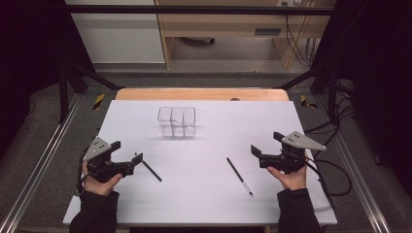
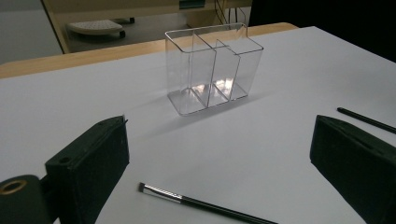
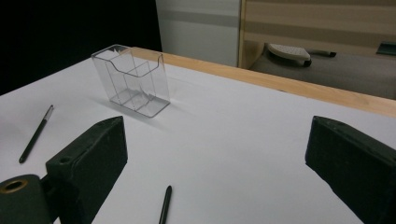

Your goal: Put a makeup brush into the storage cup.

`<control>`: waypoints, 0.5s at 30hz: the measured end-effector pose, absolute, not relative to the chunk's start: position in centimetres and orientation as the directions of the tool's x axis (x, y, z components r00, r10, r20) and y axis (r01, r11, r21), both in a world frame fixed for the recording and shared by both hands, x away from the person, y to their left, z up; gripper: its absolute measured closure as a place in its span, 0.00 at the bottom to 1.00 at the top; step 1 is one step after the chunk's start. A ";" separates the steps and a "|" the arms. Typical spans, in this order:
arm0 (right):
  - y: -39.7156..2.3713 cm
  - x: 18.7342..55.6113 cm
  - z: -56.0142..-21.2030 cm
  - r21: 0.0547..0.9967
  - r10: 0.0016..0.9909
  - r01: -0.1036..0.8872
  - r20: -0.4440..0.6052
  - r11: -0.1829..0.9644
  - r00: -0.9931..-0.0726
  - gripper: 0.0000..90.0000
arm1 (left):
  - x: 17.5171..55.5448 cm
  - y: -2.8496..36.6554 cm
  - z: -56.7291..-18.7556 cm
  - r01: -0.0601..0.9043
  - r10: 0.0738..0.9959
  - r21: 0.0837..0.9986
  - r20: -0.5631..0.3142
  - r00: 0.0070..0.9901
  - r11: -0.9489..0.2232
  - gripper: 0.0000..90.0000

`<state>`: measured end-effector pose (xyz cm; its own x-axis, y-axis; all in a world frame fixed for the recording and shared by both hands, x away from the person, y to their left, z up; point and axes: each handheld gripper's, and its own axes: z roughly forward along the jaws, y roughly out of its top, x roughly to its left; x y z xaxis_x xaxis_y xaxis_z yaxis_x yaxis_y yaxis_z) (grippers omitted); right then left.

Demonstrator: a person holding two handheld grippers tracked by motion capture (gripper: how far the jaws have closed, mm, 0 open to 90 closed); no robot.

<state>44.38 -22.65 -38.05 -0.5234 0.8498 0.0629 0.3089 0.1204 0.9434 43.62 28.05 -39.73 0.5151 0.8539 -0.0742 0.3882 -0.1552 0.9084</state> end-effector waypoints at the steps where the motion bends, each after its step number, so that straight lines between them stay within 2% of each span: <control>1: -22.7 44.4 -38.1 0.942 0.851 0.313 0.063 0.122 -0.522 0.07 | 43.6 28.0 -39.8 0.391 0.856 0.906 -0.070 0.513 -0.160 0.04; 15: -22.4 44.2 -38.5 0.923 0.868 0.356 0.052 0.148 -0.494 0.07 | 43.6 27.6 -40.5 0.411 0.854 0.894 -0.065 0.516 -0.180 0.05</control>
<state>44.24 -22.36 -38.47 -0.4936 0.8681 0.0518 0.3563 0.1475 0.9227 43.61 27.62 -40.46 0.5158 0.8542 -0.0648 0.4109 -0.1804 0.8936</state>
